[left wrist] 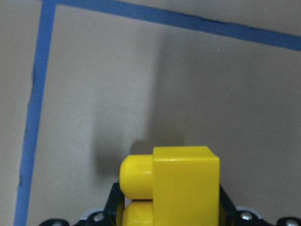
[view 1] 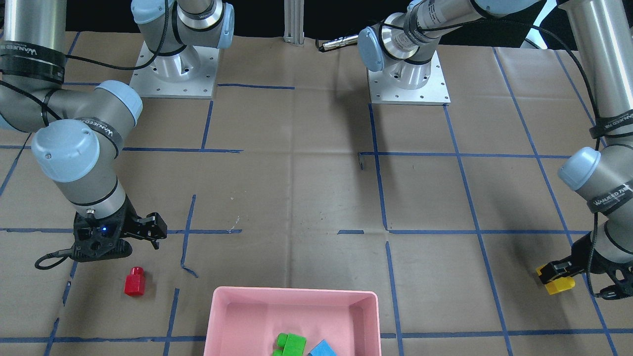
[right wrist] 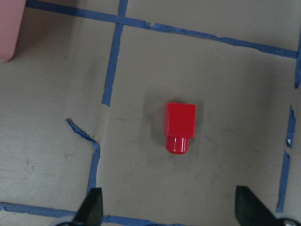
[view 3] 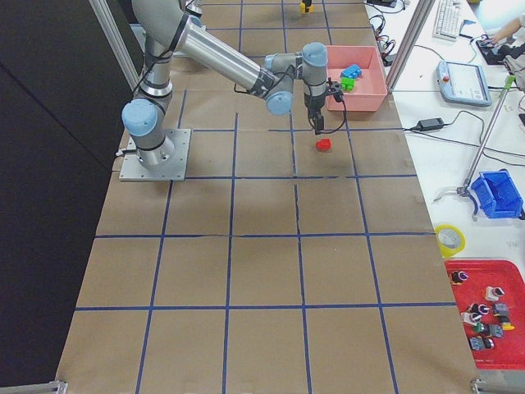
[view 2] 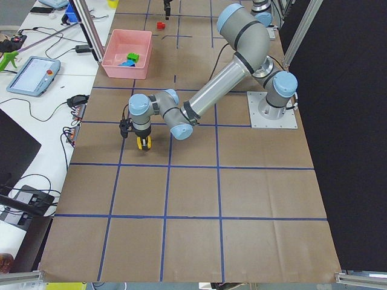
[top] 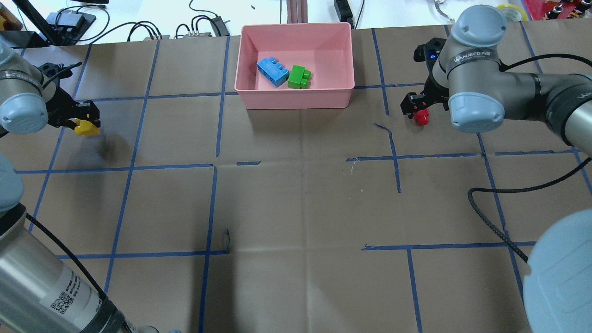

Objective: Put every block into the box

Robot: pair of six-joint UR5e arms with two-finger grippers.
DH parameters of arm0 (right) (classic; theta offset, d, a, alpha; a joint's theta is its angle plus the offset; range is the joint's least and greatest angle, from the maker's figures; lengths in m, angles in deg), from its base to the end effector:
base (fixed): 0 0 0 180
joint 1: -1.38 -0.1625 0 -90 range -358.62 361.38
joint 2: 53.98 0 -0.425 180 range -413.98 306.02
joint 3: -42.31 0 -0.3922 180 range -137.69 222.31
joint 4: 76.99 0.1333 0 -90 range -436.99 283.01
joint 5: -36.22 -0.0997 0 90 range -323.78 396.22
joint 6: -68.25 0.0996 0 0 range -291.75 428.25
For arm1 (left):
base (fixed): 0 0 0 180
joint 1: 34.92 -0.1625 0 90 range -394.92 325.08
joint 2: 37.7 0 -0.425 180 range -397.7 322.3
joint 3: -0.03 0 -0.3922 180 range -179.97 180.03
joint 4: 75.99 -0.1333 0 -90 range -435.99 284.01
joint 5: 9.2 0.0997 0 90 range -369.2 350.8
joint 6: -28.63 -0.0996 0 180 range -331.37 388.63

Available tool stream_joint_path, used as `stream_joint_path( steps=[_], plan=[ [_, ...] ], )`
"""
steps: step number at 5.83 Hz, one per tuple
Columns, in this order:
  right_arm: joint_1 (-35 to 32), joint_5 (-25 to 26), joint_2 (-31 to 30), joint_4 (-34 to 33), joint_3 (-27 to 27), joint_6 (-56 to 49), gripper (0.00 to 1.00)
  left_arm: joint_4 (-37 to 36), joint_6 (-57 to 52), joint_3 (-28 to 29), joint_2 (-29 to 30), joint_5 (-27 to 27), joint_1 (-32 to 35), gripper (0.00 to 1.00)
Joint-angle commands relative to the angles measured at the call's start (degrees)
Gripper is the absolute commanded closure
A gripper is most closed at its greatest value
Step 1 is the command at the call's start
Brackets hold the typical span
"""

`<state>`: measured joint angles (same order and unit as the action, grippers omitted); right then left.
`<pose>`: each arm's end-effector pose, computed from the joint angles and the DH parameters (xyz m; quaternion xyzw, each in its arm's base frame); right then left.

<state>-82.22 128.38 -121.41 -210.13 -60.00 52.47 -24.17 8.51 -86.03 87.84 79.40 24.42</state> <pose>0.0621 -0.6085 0.2465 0.0802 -0.9940 0.0670 0.0323 0.2359 -0.6641 0.2153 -0.0910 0.9941 -0.0571 0.0136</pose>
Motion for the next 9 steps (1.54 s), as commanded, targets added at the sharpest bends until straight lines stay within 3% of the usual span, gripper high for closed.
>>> stream_joint_path(
  steps=[1, 2, 4, 5, 7, 9],
  plan=[
    [1.15, -0.05, 2.83, -0.54, 0.09, 0.05, 0.00, 5.62, 0.17, 1.06, -5.80, 0.00, 0.60, 0.79],
    [2.03, -1.01, 3.44, -0.02, 0.70, -0.03, 0.00, 11.84, 0.17, 4.11, -8.10, -0.44, 1.56, 0.79],
    [2.12, -1.28, 4.67, 0.08, 2.72, 0.05, 0.00, 31.22, 0.96, 21.45, -7.95, -0.70, 10.31, 0.83],
    [2.04, -2.76, 6.50, 0.08, 4.30, 0.57, 0.00, 33.41, 1.23, 27.20, -6.03, -0.53, 16.28, 0.87],
    [2.04, -3.83, 7.93, -0.01, 5.01, 0.58, 0.00, 33.35, 1.32, 30.23, 0.72, -8.92, 25.88, 0.85],
    [2.04, -3.92, 8.97, -0.45, 5.19, 0.58, 0.00, 33.17, 1.92, 41.17, 9.49, -7.66, 35.71, 0.79]
  ],
)
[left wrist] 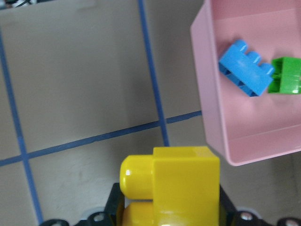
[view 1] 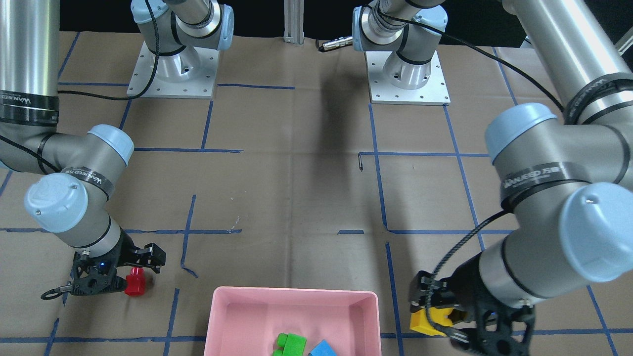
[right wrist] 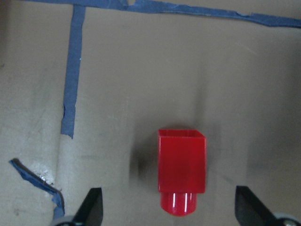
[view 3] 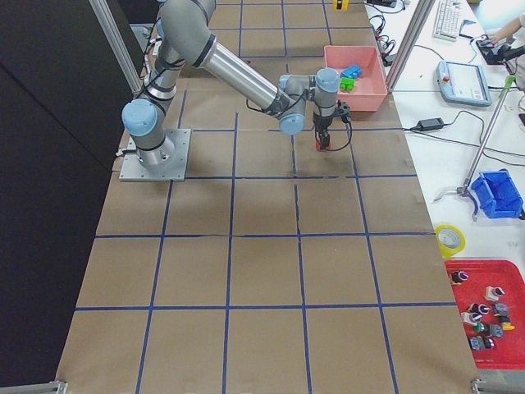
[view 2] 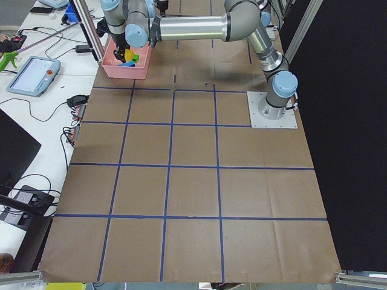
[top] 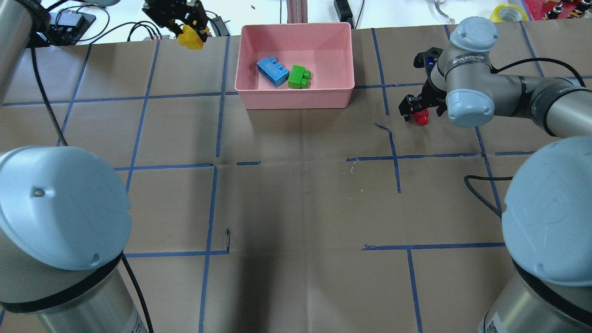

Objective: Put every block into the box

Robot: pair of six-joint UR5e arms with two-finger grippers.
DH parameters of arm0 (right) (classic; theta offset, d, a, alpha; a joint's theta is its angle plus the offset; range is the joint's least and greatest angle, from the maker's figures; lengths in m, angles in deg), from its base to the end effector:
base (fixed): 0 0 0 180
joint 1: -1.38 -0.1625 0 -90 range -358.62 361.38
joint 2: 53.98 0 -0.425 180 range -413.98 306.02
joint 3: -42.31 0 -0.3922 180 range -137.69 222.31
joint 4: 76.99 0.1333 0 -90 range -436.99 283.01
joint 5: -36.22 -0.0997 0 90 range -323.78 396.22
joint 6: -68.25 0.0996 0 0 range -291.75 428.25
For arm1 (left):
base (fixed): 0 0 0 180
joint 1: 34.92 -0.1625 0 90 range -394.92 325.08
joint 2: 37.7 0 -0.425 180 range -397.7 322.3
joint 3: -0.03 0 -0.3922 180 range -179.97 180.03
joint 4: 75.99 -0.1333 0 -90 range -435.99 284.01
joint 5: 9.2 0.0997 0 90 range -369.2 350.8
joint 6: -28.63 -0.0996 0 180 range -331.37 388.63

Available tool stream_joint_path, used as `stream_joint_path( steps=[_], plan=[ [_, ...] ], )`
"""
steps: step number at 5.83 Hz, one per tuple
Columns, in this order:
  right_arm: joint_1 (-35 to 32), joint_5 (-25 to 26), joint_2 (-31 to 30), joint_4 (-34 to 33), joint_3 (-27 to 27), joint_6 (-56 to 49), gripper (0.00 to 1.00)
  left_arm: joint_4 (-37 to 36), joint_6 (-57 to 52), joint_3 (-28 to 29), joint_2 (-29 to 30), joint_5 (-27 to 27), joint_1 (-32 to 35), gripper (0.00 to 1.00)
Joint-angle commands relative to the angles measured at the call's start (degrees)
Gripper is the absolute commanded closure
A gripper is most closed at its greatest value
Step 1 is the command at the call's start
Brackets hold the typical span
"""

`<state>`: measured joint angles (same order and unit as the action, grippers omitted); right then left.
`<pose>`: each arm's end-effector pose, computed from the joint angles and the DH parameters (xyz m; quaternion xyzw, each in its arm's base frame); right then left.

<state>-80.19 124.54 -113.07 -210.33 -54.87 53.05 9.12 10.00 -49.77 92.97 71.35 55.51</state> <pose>0.0416 -0.6485 0.1952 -0.0596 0.9971 -0.0478 0.0050 -0.1555 -0.7750 0.3914 -0.1680 -0.9816 0.0510 0.0752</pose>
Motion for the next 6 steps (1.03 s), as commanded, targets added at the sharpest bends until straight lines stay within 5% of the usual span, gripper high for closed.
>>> stream_joint_path(
  steps=[1, 3, 4, 5, 6],
  plan=[
    [0.00, -0.08, 0.99, -0.51, 0.32, 0.09, 0.00, -0.12, 2.44, 9.06, 8.59, 2.49, 7.10, 0.82],
    [0.09, 0.10, 1.08, -0.51, 0.41, 0.09, 0.00, -5.78, 3.24, 10.95, 14.57, 2.68, 7.91, 0.83],
    [0.17, -0.17, 1.08, -0.51, 0.41, 0.09, 0.01, -11.40, 6.91, 10.95, 17.22, 2.69, 9.39, 0.71],
    [0.18, -0.52, 1.17, -0.69, 0.59, 0.18, 0.02, -13.11, 11.99, 10.69, 17.50, 2.95, 10.28, 0.41],
    [0.26, -0.52, 1.17, -0.78, 0.76, 0.18, 0.02, -12.87, 15.78, 10.51, 16.98, 3.04, 10.63, 0.02]
  ],
)
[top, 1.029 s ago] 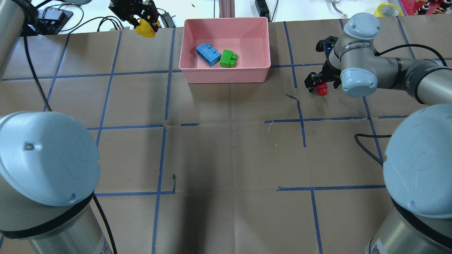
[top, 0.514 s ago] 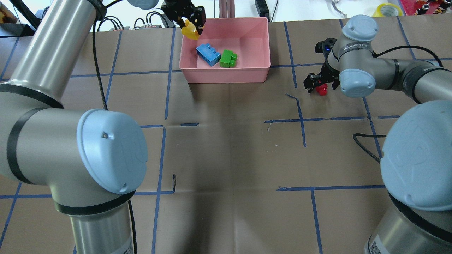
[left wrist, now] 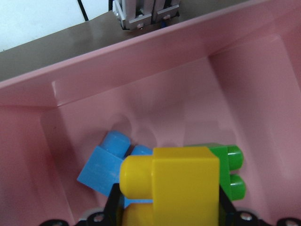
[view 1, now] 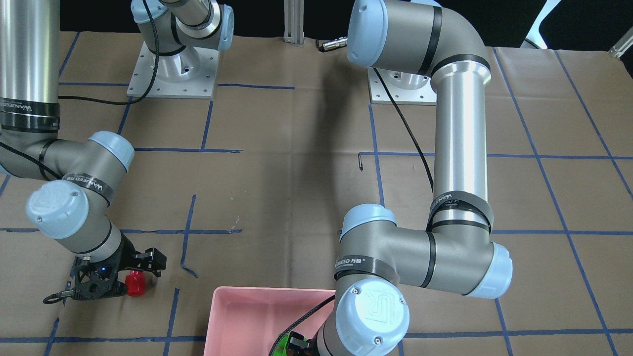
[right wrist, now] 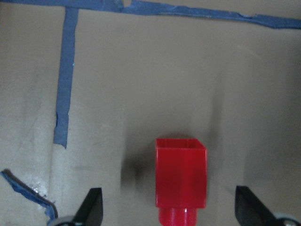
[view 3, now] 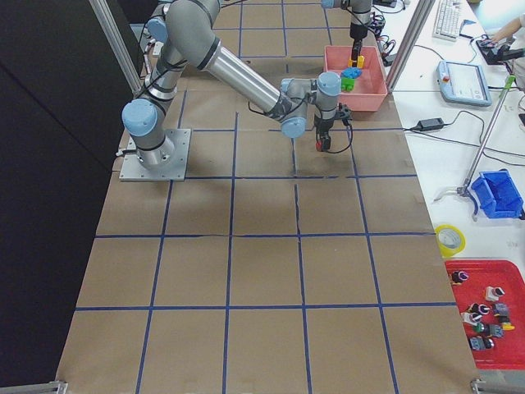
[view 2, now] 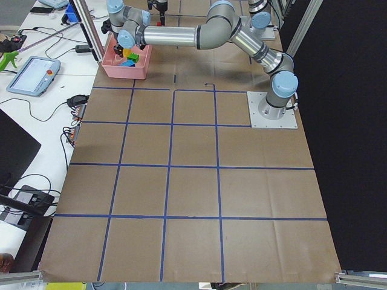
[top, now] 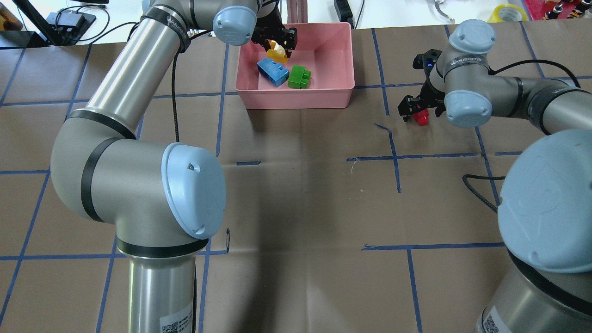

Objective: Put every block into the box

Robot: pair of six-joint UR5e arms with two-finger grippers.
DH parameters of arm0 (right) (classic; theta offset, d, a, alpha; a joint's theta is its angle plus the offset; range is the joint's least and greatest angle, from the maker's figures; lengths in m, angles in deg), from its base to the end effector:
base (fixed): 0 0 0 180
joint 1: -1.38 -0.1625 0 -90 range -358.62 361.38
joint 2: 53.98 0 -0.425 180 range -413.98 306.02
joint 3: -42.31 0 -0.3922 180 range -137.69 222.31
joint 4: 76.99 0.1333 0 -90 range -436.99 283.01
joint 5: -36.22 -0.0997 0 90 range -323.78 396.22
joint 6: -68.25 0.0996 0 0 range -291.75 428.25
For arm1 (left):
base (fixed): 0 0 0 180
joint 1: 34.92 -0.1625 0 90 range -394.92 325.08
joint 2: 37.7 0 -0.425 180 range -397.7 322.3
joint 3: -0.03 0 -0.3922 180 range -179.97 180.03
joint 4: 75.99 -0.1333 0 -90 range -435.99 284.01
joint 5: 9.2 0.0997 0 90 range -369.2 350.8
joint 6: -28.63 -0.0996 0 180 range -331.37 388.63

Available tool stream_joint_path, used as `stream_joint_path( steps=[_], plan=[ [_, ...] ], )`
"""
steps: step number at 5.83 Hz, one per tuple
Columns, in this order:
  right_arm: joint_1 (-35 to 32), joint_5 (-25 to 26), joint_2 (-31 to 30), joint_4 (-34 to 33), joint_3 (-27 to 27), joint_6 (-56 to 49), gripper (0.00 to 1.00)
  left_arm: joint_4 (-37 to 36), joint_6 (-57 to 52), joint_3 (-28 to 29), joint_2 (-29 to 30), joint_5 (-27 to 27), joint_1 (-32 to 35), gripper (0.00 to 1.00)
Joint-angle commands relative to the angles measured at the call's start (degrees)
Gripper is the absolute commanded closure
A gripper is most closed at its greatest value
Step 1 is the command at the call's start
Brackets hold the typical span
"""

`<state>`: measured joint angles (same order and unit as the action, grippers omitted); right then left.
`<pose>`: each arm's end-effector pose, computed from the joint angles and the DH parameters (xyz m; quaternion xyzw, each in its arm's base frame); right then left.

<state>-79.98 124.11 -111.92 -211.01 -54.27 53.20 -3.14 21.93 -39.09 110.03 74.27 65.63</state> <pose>0.0392 -0.6538 0.1880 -0.0567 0.9971 -0.0497 0.0084 -0.3005 -0.8234 0.2631 -0.1542 -0.9823 0.0877 0.0597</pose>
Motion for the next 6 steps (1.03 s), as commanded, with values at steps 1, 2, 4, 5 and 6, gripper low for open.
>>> stream_joint_path(
  steps=[1, 2, 4, 5, 6],
  plan=[
    [0.32, -0.18, 0.64, -0.01, 0.50, 0.02, 0.01, 0.19, 4.24, -0.08, -1.13, 5.95, 0.78, 0.01],
    [0.32, -0.18, 1.34, -0.01, 1.12, 0.02, 0.03, 2.89, 4.33, -0.60, -4.36, 9.66, 0.70, 0.01],
    [0.15, -0.09, 0.91, 0.25, 0.60, -0.07, 0.66, 9.49, 3.46, -0.96, -11.74, 9.27, -5.41, 0.01],
    [0.15, -0.09, 0.47, 0.43, 0.25, -0.07, 0.93, 12.12, 1.80, -1.66, -14.99, 9.09, -9.63, 0.01],
    [0.15, -0.01, -0.14, 0.43, 1.20, -0.15, 0.95, 15.19, -2.66, -4.10, -18.33, 9.09, -13.07, 0.01]
  ],
)
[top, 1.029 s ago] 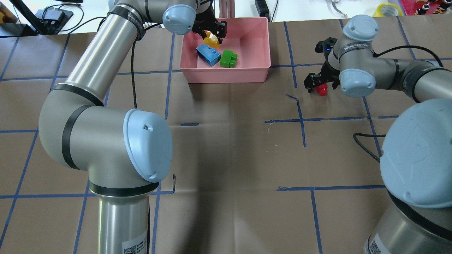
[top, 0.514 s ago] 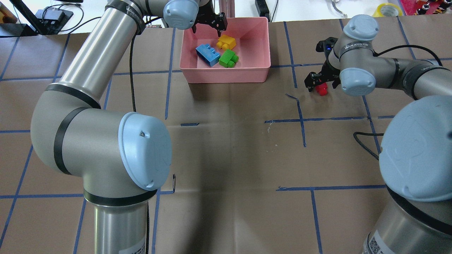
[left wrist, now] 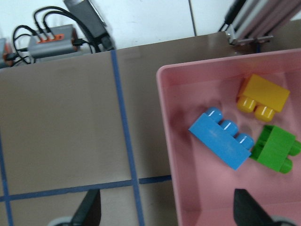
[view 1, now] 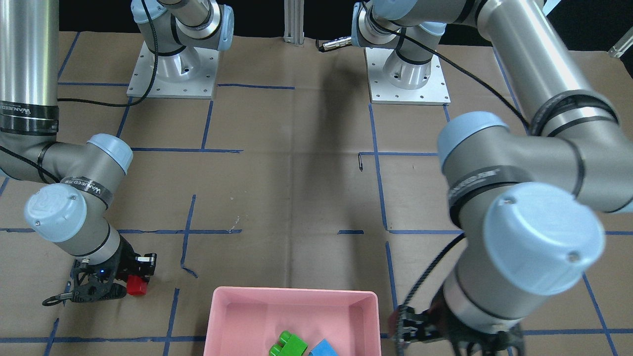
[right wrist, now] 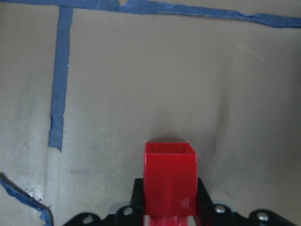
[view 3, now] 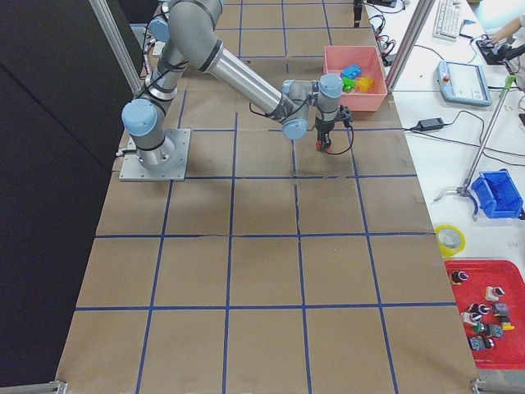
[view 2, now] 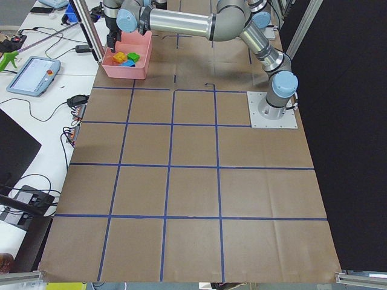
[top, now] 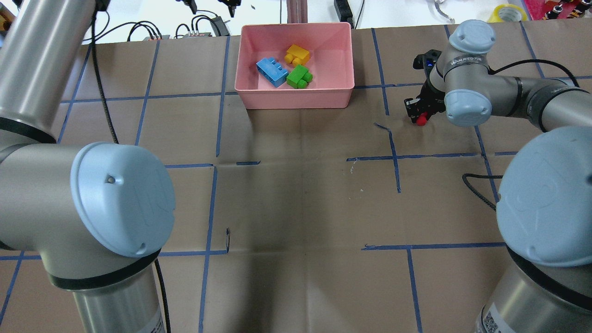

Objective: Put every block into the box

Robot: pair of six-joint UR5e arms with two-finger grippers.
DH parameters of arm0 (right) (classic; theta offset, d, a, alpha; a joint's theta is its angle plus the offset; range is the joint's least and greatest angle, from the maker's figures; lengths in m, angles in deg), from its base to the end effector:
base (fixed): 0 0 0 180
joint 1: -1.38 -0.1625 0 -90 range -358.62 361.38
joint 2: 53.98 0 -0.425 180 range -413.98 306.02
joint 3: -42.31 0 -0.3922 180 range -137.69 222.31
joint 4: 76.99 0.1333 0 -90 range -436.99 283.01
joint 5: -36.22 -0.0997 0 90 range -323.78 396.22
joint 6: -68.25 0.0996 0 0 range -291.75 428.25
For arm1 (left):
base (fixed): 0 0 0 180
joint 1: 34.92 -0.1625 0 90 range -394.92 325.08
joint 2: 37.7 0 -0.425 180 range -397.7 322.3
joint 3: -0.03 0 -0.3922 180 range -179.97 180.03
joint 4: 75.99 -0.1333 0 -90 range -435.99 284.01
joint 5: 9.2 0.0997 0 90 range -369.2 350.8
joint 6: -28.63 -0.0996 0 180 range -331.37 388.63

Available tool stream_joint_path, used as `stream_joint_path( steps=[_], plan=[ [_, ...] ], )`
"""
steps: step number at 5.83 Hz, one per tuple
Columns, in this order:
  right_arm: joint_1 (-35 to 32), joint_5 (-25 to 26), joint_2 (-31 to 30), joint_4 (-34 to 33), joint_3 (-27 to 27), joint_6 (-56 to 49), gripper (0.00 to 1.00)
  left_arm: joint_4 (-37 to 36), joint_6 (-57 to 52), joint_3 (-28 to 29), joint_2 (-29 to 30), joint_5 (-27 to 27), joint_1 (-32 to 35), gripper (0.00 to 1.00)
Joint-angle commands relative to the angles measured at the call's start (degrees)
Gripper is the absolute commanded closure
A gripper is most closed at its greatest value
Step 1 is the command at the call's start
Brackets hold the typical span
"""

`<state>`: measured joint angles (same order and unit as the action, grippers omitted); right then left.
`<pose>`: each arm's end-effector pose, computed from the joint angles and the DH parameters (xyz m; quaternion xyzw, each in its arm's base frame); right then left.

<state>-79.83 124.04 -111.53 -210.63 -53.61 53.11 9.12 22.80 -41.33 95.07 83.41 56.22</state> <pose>0.0371 -0.6573 0.1877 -0.0562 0.9972 -0.0489 0.0091 -0.1446 -0.7925 0.4355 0.0584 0.9936 -0.0927 0.0265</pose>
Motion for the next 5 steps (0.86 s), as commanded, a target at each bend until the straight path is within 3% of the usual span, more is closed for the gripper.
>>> stream_joint_path(
  steps=[1, 2, 3, 4, 5],
  plan=[
    [0.00, 0.24, -2.98, 0.57, 1.34, -0.06, 0.95, 3.91, -3.83, -6.67, -7.49, -0.06, -6.12, 0.01],
    [-0.18, 0.24, -5.79, 2.49, 4.30, -0.06, 0.95, 4.70, -2.70, -16.90, -15.19, -0.23, -6.50, 0.01],
    [-0.79, 0.16, -7.82, 9.90, 9.38, 0.46, 0.95, 2.45, -0.86, -27.36, -22.84, -0.41, -6.15, 0.01],
    [-3.66, 0.16, -8.28, 16.50, 14.39, 5.86, 0.95, 1.21, 4.55, -34.16, -28.48, -4.41, -6.06, 0.01],
    [-7.35, -0.37, -7.50, 17.27, 17.31, 11.39, 0.95, 1.20, 6.26, -37.80, -32.54, -5.84, -5.54, 0.01]
  ],
)
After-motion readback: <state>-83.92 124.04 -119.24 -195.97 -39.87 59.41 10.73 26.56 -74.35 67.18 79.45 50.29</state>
